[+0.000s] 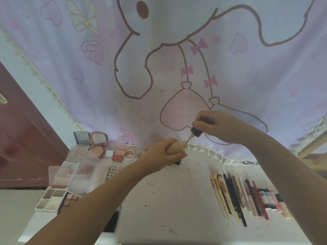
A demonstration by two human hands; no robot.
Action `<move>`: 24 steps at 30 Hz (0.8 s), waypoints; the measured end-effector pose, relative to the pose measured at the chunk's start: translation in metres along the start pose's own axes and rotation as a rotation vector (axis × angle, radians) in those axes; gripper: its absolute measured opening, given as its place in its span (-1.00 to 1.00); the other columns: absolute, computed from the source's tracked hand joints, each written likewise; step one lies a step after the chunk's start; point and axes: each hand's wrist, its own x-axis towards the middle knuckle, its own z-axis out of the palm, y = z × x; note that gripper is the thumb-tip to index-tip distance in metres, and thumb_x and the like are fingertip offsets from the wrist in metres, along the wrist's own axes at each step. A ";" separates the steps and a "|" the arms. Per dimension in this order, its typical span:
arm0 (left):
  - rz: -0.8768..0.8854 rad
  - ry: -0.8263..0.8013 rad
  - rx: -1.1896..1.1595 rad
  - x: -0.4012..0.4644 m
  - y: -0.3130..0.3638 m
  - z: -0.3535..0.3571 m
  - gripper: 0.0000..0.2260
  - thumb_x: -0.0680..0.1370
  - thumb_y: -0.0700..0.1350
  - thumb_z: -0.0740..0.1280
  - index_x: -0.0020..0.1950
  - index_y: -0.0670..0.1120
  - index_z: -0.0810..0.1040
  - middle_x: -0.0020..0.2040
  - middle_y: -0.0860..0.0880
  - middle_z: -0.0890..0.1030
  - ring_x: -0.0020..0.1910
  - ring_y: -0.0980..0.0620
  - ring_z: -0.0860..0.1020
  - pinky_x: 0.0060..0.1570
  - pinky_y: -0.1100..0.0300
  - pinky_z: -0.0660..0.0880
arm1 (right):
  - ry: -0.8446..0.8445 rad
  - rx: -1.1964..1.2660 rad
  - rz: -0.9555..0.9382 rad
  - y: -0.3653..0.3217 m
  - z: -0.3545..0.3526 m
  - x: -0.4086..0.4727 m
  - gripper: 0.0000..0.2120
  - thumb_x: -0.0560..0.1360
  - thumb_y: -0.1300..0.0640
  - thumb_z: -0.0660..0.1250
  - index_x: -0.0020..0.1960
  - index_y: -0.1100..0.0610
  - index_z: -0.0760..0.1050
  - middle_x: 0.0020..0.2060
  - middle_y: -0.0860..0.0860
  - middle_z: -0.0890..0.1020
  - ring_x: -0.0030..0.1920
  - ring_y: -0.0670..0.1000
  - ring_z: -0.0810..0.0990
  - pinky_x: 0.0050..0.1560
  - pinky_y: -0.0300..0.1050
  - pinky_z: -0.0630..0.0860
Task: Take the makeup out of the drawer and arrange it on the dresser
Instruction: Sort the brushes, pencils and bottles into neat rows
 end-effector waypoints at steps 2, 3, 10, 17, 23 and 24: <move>0.001 -0.003 0.000 0.000 -0.001 -0.001 -0.79 0.45 0.17 0.37 0.02 0.13 0.53 -0.16 0.07 0.61 -0.27 0.17 0.54 -0.24 0.19 0.54 | 0.023 0.034 0.010 0.000 -0.002 0.000 -0.80 0.55 -0.11 0.18 -0.12 -0.05 0.51 -0.24 -0.30 0.66 -0.36 -0.18 0.56 -0.37 -0.39 0.44; 0.004 -0.003 -0.007 -0.001 -0.002 -0.001 -0.81 0.45 0.15 0.38 0.00 0.13 0.53 -0.18 0.09 0.60 -0.29 0.20 0.53 -0.25 0.21 0.53 | 0.034 0.057 0.018 0.001 -0.002 0.000 -0.80 0.55 -0.10 0.18 -0.13 -0.05 0.51 -0.23 -0.27 0.66 -0.43 -0.22 0.50 -0.47 -0.45 0.35; -0.012 0.012 0.001 -0.004 -0.007 0.000 -0.81 0.45 0.16 0.39 0.01 0.18 0.53 -0.21 0.16 0.58 -0.33 0.29 0.50 -0.35 0.37 0.46 | 0.039 0.100 0.086 0.012 0.001 0.001 -0.78 0.54 -0.10 0.17 -0.10 -0.01 0.52 -0.14 0.09 0.67 -0.47 -0.13 0.38 -0.50 -0.38 0.30; -0.043 0.026 0.025 -0.004 -0.011 0.001 -0.65 0.45 0.17 0.39 0.17 0.07 0.51 -0.11 0.09 0.60 -0.24 0.18 0.54 -0.18 0.15 0.57 | 0.029 0.144 0.136 0.021 0.009 -0.002 -0.76 0.56 -0.05 0.18 -0.05 0.08 0.53 -0.11 0.19 0.65 -0.43 -0.05 0.37 -0.52 -0.35 0.30; -0.029 0.048 0.019 -0.004 -0.015 0.003 -0.63 0.34 0.31 0.33 0.03 0.14 0.51 -0.15 0.06 0.60 -0.24 0.08 0.56 -0.20 0.08 0.56 | 0.044 0.160 0.155 0.024 0.003 -0.004 -0.77 0.57 -0.03 0.20 -0.06 0.10 0.53 -0.13 0.22 0.64 -0.50 -0.10 0.33 -0.55 -0.37 0.26; -0.031 0.051 0.022 -0.004 -0.015 0.003 -0.65 0.33 0.31 0.33 0.01 0.17 0.50 -0.16 0.07 0.60 -0.24 0.09 0.56 -0.20 0.09 0.55 | 0.050 0.158 0.153 0.023 0.001 -0.004 -0.77 0.57 -0.03 0.20 -0.06 0.10 0.53 -0.16 0.20 0.64 -0.51 -0.11 0.32 -0.55 -0.38 0.25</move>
